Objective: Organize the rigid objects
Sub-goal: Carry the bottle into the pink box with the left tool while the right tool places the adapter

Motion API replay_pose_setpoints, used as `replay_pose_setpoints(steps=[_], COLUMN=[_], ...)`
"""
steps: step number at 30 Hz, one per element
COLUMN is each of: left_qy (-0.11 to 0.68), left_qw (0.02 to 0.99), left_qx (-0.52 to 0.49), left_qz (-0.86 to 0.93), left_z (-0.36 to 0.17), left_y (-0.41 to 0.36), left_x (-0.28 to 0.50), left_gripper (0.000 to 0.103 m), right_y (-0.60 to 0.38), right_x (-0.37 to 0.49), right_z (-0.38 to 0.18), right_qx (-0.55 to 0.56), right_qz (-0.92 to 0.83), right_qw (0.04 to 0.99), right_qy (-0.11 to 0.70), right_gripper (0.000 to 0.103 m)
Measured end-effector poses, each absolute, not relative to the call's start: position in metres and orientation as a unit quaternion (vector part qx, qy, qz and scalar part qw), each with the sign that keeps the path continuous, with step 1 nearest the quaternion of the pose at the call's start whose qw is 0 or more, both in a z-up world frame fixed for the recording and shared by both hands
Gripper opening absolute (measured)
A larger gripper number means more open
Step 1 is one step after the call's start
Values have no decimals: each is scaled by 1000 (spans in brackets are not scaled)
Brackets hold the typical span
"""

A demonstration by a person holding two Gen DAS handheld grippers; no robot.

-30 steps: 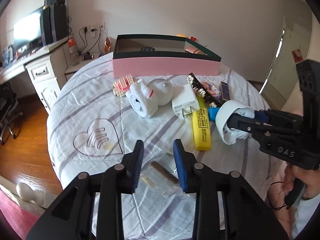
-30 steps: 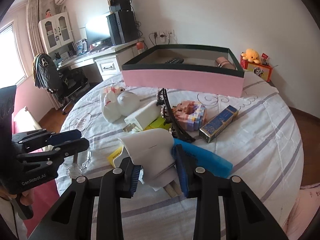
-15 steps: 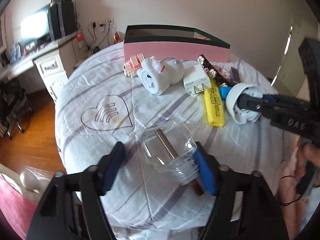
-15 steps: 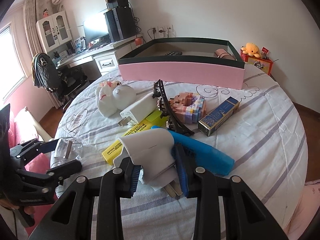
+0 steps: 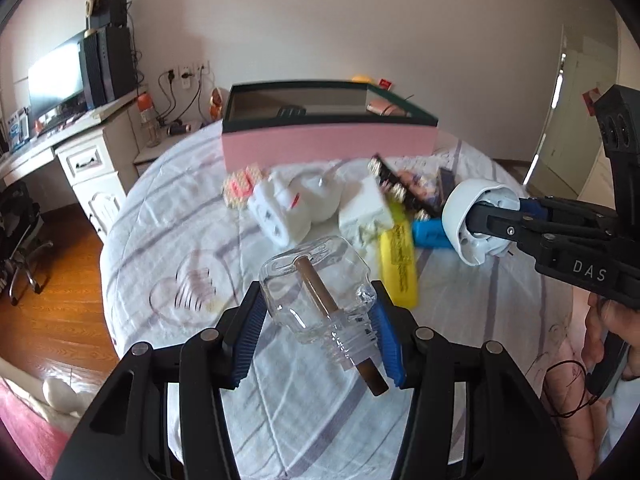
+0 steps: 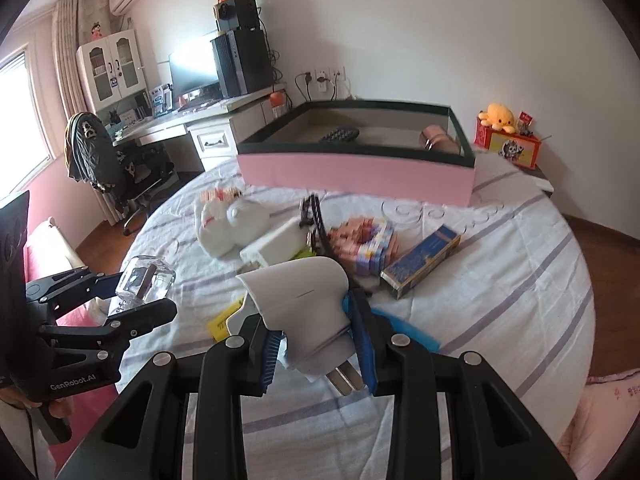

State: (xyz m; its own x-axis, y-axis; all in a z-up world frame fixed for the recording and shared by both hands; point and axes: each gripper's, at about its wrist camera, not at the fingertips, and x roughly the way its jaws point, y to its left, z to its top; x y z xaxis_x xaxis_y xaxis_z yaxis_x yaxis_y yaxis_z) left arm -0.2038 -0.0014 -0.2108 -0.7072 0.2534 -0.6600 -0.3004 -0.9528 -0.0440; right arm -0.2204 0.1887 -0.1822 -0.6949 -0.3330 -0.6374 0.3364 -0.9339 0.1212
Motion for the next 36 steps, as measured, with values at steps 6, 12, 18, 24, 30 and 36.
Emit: replay_pose_setpoints(steps=[6, 12, 18, 24, 30, 36], left_qy=[41, 40, 57, 72, 85, 90], left_qw=[171, 186, 202, 182, 148, 134], left_qx=[-316, -299, -308, -337, -377, -401], left_qz=[932, 935, 928, 921, 910, 902], left_z=[-172, -141, -128, -143, -171, -192], left_y=[10, 22, 44, 44, 30, 26], left_x=[-232, -290, -363, -428, -479, -499], left_gripper=[52, 52, 52, 52, 52, 52], right_y=[195, 196, 197, 195, 178, 162], right_x=[-238, -279, -343, -408, -456, -476], right_z=[-150, -119, -109, -126, -154, -170], right_qx=[319, 301, 305, 336, 374, 393], right_qz=[-930, -935, -935, -924, -907, -896], right_qw=[183, 184, 172, 169, 171, 177], right_qy=[18, 41, 62, 71, 91, 109], right_gripper=[34, 34, 34, 34, 34, 34])
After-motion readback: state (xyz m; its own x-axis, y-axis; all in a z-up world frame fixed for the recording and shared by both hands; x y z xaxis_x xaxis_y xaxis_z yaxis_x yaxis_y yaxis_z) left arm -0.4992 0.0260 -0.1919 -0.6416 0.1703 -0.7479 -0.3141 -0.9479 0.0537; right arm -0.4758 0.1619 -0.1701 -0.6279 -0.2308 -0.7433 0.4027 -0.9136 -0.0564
